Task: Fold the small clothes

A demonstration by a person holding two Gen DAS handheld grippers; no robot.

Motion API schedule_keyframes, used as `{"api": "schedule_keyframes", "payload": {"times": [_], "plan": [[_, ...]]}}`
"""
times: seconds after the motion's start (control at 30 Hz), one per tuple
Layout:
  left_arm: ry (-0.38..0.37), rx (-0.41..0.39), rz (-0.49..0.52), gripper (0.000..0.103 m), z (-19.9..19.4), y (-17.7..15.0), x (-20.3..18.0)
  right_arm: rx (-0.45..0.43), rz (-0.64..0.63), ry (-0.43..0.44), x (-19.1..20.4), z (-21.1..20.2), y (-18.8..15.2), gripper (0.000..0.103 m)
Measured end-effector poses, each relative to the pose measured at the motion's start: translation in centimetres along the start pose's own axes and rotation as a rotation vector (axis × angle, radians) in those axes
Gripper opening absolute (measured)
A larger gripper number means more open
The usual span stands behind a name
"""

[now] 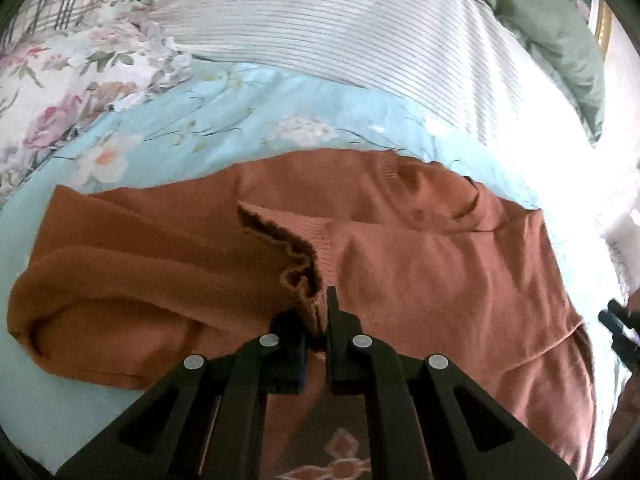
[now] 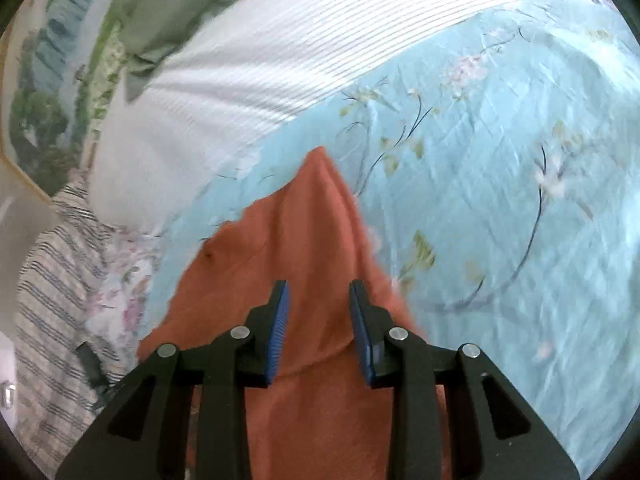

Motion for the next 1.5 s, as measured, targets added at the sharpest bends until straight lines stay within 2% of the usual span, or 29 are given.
{"api": "schedule_keyframes", "payload": {"times": [0.07, 0.3, 0.33, 0.43, 0.5, 0.6, 0.7, 0.8, 0.83, 0.93, 1.07, 1.2, 1.27, 1.37, 1.4, 1.47, 1.5], "plan": [[-0.026, 0.013, -0.013, 0.005, 0.3, 0.1, 0.4, 0.033, -0.027, -0.038, -0.3, 2.0, 1.3, 0.032], [-0.01, 0.029, -0.004, 0.005, 0.6, -0.5, 0.2, 0.172, -0.142, -0.152, -0.9, 9.4, 2.7, 0.032], [-0.012, 0.033, -0.004, 0.005, 0.6, -0.6, 0.2, 0.19, -0.145, -0.147, -1.1, 10.1, 2.6, 0.014], [-0.002, 0.035, 0.01, 0.005, 0.4, -0.9, -0.2, 0.178, -0.137, -0.12, -1.2, 9.5, 3.1, 0.012], [-0.009, 0.031, 0.024, 0.005, 0.2, -0.9, -0.7, 0.152, -0.125, -0.141, -1.7, 8.8, 3.5, 0.012], [-0.031, 0.039, 0.04, 0.006, 0.5, -1.2, -1.5, 0.163, -0.105, -0.181, -2.8, 8.9, 3.3, 0.014], [-0.005, 0.063, 0.052, 0.01, 0.8, -1.9, -1.4, 0.135, -0.097, -0.191, -2.3, 7.2, 2.8, 0.022], [-0.009, 0.041, 0.054, 0.016, -1.3, -2.7, -0.3, 0.107, -0.118, -0.118, -0.1, 4.8, 1.2, 0.033], [0.004, 0.026, 0.062, 0.016, -2.3, -2.9, 0.3, 0.113, -0.133, -0.083, 0.9, 4.2, 0.2, 0.037], [0.068, -0.008, 0.092, 0.019, -4.7, -3.4, 2.6, 0.138, -0.15, -0.007, 3.4, 3.3, -3.1, 0.039], [0.142, -0.039, 0.143, 0.055, -6.3, -3.1, 5.1, 0.208, -0.139, 0.058, 5.1, 3.4, -7.5, 0.04], [0.183, -0.042, 0.247, 0.074, -6.0, -2.5, 5.8, 0.272, -0.129, 0.09, 6.5, 3.9, -11.0, 0.043], [0.224, -0.048, 0.319, 0.074, -5.1, -1.9, 5.6, 0.294, -0.122, 0.094, 6.9, 4.2, -12.1, 0.044], [0.219, -0.011, 0.415, 0.074, -3.2, -1.1, 5.1, 0.304, -0.123, 0.089, 7.1, 4.0, -12.8, 0.044], [0.248, 0.015, 0.46, 0.075, -2.2, -1.1, 5.0, 0.307, -0.126, 0.088, 7.4, 4.2, -12.9, 0.044], [0.362, 0.029, 0.555, 0.075, -0.6, -1.1, 4.8, 0.307, -0.135, 0.087, 8.0, 4.3, -12.9, 0.044], [0.387, 0.033, 0.604, 0.073, 0.3, -1.3, 4.5, 0.308, -0.137, 0.087, 8.1, 4.4, -12.8, 0.044]]}}
Point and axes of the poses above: each gripper's, at about its wrist camera, not at the fingertips, and z roughly the way its jaws point, x to its left, y to its top, the point moved 6 cm from there along z, roughly the way its jaws point, and after that the axes turned 1 degree about y, right-handed, at the moved point
